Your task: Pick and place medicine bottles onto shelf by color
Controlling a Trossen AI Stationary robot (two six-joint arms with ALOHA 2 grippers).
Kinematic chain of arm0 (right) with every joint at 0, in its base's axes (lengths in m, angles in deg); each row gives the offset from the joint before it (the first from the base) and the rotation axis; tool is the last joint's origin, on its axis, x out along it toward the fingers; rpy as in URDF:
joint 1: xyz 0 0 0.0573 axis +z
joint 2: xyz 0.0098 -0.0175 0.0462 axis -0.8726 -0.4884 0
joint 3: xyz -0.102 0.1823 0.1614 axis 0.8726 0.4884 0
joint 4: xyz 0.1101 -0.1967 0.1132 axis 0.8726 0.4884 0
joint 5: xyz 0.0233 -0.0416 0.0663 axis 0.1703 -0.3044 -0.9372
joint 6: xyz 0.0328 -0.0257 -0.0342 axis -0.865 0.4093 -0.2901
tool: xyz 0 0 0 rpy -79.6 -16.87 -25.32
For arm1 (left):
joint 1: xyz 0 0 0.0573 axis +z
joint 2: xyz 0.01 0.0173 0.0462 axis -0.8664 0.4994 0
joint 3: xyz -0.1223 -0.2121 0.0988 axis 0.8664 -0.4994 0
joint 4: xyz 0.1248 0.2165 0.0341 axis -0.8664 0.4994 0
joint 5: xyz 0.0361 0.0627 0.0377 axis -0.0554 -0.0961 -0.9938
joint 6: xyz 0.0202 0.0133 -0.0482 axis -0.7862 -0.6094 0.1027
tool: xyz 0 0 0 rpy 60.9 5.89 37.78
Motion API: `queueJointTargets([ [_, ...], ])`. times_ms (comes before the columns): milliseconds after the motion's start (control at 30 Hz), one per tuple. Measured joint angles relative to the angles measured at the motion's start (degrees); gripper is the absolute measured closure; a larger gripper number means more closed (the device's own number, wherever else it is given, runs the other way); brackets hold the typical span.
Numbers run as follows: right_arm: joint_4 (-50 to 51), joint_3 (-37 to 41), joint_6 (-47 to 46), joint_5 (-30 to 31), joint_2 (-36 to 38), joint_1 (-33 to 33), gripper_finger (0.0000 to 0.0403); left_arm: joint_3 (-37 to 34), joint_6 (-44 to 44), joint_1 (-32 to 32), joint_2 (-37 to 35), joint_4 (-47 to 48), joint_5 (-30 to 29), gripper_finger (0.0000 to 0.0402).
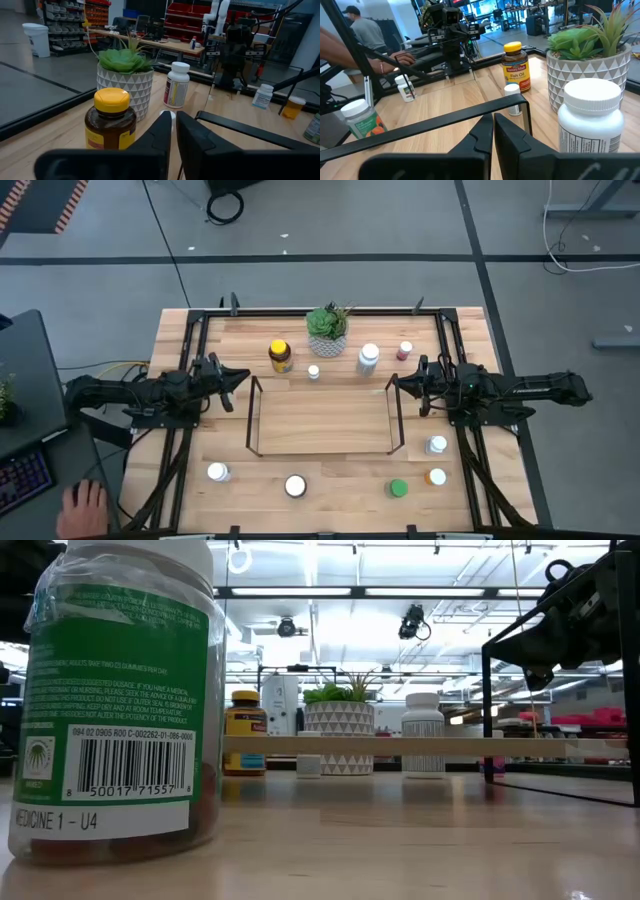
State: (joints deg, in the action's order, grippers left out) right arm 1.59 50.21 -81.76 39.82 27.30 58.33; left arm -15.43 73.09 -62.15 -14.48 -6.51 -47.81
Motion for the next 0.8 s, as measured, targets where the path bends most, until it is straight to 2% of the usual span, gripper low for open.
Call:
queueJointTargets([
  [467, 0.0, 0.0, 0.0, 0.0, 0.0, 0.0, 0.0380, 0.0, 0.0, 0.0, 0.0, 0.0, 0.0, 0.0363],
  [800, 0.0, 0.0, 0.0, 0.0, 0.0, 0.0, 0.0380, 0.0, 0.0, 0.0, 0.0, 0.0, 0.0, 0.0374],
])
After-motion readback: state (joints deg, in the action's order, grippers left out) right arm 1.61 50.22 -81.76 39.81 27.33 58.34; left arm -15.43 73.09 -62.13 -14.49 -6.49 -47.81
